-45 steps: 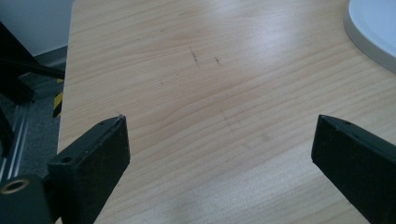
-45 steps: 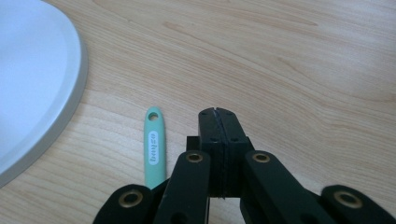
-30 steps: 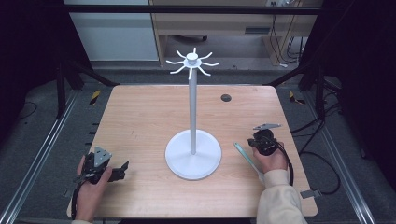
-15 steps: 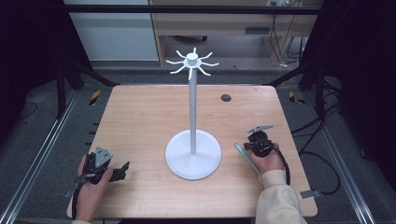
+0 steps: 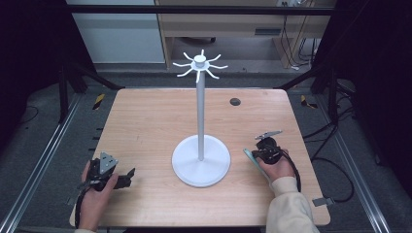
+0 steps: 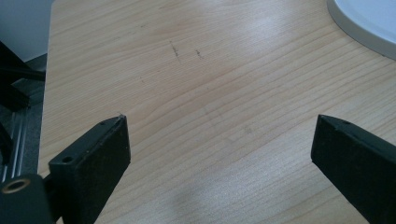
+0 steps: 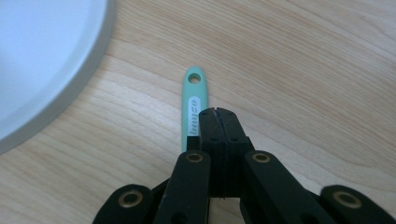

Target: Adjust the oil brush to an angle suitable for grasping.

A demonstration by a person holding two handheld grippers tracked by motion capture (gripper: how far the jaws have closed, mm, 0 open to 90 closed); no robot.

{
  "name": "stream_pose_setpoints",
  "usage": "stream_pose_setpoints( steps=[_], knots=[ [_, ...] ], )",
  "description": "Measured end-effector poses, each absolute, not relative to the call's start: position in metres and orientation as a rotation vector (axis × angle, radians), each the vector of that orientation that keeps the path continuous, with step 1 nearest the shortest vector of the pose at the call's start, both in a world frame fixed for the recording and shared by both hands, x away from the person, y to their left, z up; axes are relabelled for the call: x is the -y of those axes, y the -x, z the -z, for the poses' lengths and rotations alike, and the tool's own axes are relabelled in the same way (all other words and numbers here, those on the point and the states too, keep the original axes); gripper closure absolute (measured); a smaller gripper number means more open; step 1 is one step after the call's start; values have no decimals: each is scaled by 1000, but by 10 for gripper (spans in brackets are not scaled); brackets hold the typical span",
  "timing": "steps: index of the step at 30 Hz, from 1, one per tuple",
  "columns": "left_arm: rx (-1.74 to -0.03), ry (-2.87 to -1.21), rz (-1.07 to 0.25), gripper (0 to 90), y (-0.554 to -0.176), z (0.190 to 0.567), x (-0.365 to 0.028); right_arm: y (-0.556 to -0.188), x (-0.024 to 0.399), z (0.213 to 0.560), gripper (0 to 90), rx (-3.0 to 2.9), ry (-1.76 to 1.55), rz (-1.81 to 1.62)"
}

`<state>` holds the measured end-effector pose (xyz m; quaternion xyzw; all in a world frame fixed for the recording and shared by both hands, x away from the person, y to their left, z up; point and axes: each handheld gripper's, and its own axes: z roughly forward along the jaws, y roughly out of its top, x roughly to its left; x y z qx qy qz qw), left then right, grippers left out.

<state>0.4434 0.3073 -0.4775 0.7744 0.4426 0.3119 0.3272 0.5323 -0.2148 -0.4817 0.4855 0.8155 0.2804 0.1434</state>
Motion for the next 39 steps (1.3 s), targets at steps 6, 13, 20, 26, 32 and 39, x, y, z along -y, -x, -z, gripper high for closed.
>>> stream_pose_setpoints(
  steps=[6, 13, 20, 26, 32, 39],
  knots=[
    [-1158, -2042, -810, 43, -443, 478, -306, -530, 210, 480, 900, -2382, -1369, -834],
    [-1164, -2041, -807, 43, -444, 478, -307, -527, 206, 480, 900, -2431, -1323, -863],
    [-1163, -2034, -810, 43, -444, 477, -308, -530, 214, 482, 900, -2370, -1364, -813],
    [-1167, -2026, -816, 43, -444, 476, -309, -530, 214, 483, 900, -2386, -1366, -809],
    [-1158, -2038, -819, 43, -444, 476, -307, -525, 207, 482, 900, -2466, -1306, -840],
    [-1155, -2050, -817, 43, -444, 477, -306, -516, 200, 481, 900, -2551, -1217, -857]
  ],
)
